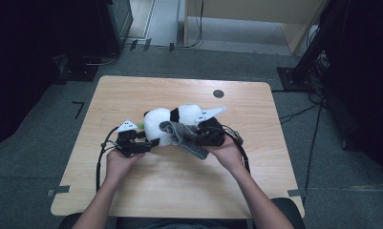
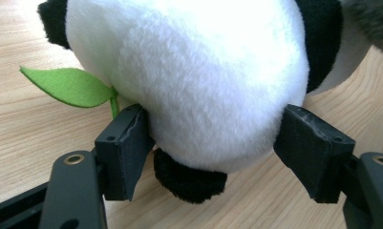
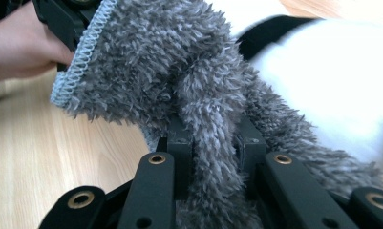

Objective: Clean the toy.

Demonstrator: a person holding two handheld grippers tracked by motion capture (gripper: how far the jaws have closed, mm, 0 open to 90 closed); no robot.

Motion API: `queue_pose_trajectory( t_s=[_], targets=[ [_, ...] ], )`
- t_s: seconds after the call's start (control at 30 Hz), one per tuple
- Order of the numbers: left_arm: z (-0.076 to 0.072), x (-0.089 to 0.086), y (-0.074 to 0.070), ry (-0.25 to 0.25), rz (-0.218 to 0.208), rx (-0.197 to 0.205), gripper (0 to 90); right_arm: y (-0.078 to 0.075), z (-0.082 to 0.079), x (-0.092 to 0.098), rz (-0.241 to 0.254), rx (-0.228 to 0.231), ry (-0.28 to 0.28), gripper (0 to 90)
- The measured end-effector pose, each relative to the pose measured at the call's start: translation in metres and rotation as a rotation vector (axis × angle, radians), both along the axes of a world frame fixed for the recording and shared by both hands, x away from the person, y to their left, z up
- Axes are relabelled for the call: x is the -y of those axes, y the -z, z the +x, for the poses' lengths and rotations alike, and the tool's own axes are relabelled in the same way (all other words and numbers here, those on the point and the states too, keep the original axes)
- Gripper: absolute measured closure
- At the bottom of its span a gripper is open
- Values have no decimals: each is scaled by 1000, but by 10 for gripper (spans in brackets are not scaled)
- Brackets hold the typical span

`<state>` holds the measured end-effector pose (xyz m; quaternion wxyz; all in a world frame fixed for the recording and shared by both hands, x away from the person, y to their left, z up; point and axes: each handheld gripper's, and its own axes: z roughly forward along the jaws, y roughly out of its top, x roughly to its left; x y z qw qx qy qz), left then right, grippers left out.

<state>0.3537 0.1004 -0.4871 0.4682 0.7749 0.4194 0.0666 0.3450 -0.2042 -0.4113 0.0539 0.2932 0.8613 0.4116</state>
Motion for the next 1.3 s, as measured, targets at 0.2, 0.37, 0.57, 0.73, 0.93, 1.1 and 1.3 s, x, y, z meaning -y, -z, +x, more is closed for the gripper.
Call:
queue_pose_trajectory(
  t_s=[0.2,0.37,0.57,0.73,0.93,1.1,1.3],
  targets=[
    [0,0,1,13,19,36,273,-1,-4,34,4,0,53,739],
    [2,-1,1,8,14,37,281,-1,-6,65,2,-14,124,741],
    [3,-1,-1,9,20,34,289,-7,-13,66,28,-29,84,750],
    [3,-1,-1,9,19,29,288,-7,-20,45,20,-31,6,750],
    [4,0,-4,6,24,10,295,7,-25,2,-41,-65,-115,750],
    [4,0,-5,5,29,5,297,22,-22,-25,-94,-92,-177,750],
    [1,2,-6,-4,42,13,300,42,-11,-49,-135,-116,-208,749]
  ],
)
